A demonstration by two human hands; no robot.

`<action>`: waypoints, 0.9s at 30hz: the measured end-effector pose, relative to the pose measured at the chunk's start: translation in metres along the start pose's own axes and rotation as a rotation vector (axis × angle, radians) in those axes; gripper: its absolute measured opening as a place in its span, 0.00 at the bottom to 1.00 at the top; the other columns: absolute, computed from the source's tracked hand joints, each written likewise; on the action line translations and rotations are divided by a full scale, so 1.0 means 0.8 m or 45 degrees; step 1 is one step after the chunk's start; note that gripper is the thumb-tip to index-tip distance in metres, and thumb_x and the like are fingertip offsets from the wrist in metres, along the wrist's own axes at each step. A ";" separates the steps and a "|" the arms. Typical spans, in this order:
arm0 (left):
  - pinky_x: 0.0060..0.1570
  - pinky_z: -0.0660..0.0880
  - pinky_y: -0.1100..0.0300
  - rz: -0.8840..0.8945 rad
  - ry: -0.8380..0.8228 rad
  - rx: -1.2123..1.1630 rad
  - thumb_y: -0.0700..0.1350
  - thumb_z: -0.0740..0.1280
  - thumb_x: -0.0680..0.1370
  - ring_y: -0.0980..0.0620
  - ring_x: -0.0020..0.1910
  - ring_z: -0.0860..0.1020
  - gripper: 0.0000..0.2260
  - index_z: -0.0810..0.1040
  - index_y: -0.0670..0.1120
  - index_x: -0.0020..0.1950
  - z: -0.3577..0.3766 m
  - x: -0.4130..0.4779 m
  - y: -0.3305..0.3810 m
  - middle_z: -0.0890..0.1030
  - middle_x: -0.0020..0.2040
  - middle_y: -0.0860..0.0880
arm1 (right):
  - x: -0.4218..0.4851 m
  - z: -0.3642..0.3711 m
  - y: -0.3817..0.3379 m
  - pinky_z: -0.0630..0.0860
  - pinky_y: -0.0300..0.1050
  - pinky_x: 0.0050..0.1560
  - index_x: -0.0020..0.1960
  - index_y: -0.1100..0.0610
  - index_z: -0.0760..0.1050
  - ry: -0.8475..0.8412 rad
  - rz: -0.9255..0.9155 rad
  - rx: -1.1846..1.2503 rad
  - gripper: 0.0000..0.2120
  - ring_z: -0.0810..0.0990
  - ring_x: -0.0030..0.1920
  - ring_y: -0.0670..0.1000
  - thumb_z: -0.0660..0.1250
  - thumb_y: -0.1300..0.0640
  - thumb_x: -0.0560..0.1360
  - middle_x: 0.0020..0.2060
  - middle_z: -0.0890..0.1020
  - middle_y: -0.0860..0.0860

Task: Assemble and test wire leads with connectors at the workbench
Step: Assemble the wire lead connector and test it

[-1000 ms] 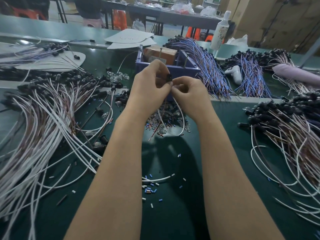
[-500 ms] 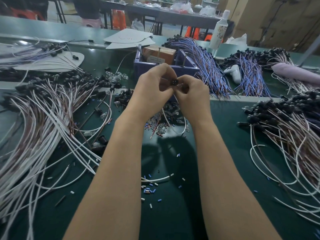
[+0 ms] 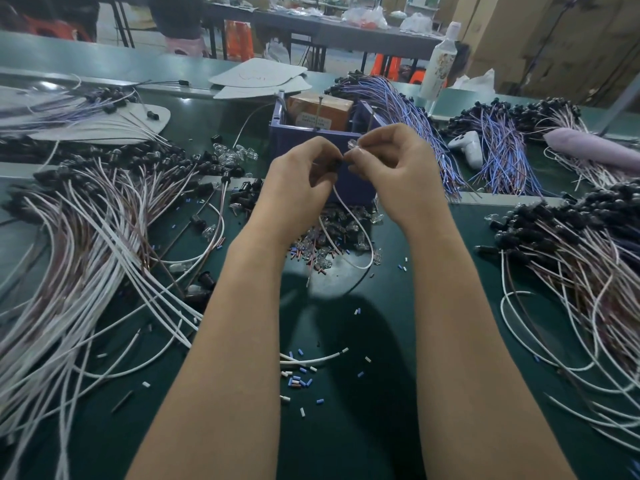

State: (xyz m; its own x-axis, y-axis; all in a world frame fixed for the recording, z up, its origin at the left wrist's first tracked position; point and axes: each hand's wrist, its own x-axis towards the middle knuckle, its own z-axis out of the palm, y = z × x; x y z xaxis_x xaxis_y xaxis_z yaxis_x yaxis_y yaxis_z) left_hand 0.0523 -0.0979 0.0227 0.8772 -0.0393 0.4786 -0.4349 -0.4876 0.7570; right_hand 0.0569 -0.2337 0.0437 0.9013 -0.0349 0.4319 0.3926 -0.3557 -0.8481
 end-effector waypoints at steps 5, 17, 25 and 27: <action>0.39 0.67 0.81 -0.016 0.007 0.023 0.35 0.65 0.76 0.70 0.38 0.75 0.10 0.78 0.46 0.54 -0.002 0.000 -0.001 0.77 0.40 0.60 | 0.001 -0.004 -0.008 0.77 0.37 0.47 0.45 0.55 0.81 -0.071 -0.105 -0.148 0.06 0.81 0.41 0.44 0.70 0.64 0.73 0.39 0.83 0.48; 0.42 0.64 0.81 0.061 0.022 0.116 0.39 0.66 0.78 0.58 0.45 0.73 0.12 0.79 0.45 0.60 -0.003 0.002 0.007 0.78 0.49 0.50 | -0.001 -0.006 -0.017 0.76 0.34 0.47 0.46 0.54 0.78 -0.015 -0.180 -0.370 0.04 0.80 0.43 0.46 0.69 0.62 0.74 0.40 0.82 0.49; 0.49 0.71 0.65 0.025 -0.017 0.102 0.43 0.66 0.78 0.56 0.47 0.77 0.09 0.81 0.49 0.57 -0.008 0.002 0.008 0.80 0.44 0.55 | 0.002 -0.018 -0.016 0.77 0.37 0.47 0.43 0.54 0.80 -0.024 -0.150 -0.304 0.03 0.81 0.42 0.47 0.72 0.61 0.72 0.39 0.83 0.49; 0.48 0.70 0.67 0.018 -0.017 0.100 0.43 0.66 0.78 0.58 0.46 0.76 0.10 0.81 0.49 0.58 -0.009 0.002 0.008 0.80 0.44 0.56 | 0.002 -0.018 -0.017 0.78 0.39 0.48 0.44 0.54 0.80 -0.036 -0.151 -0.319 0.03 0.82 0.42 0.48 0.72 0.61 0.72 0.39 0.83 0.50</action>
State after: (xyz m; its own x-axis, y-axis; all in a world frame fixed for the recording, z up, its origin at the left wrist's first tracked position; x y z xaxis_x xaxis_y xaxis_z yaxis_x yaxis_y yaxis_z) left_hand 0.0493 -0.0950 0.0312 0.8739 -0.0577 0.4827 -0.4303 -0.5536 0.7130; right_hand 0.0503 -0.2426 0.0601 0.8577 0.0454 0.5122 0.4414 -0.5761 -0.6880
